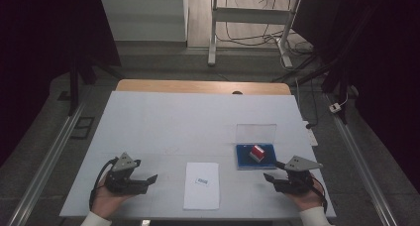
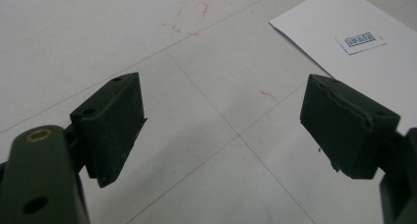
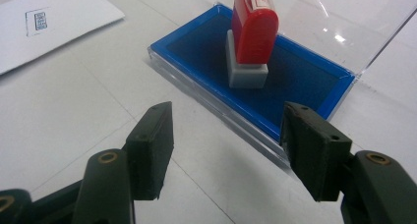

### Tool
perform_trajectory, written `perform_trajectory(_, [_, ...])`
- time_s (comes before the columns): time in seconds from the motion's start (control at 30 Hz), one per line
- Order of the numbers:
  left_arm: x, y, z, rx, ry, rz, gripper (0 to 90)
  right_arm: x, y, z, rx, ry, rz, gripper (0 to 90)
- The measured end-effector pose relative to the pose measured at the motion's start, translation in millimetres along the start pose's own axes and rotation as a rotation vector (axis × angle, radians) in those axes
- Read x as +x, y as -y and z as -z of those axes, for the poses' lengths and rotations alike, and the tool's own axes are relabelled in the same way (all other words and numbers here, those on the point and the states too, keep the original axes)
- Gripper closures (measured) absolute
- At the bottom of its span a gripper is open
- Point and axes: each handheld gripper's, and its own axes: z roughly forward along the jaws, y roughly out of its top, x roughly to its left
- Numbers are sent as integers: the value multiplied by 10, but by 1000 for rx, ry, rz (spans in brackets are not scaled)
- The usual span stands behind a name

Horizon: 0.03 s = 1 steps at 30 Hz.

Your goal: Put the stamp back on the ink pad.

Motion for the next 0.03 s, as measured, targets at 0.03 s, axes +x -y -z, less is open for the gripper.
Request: perform_trajectory(0.03, [0,0,0,0,-1,1,171,2,-1,-2,1,-1,1,374])
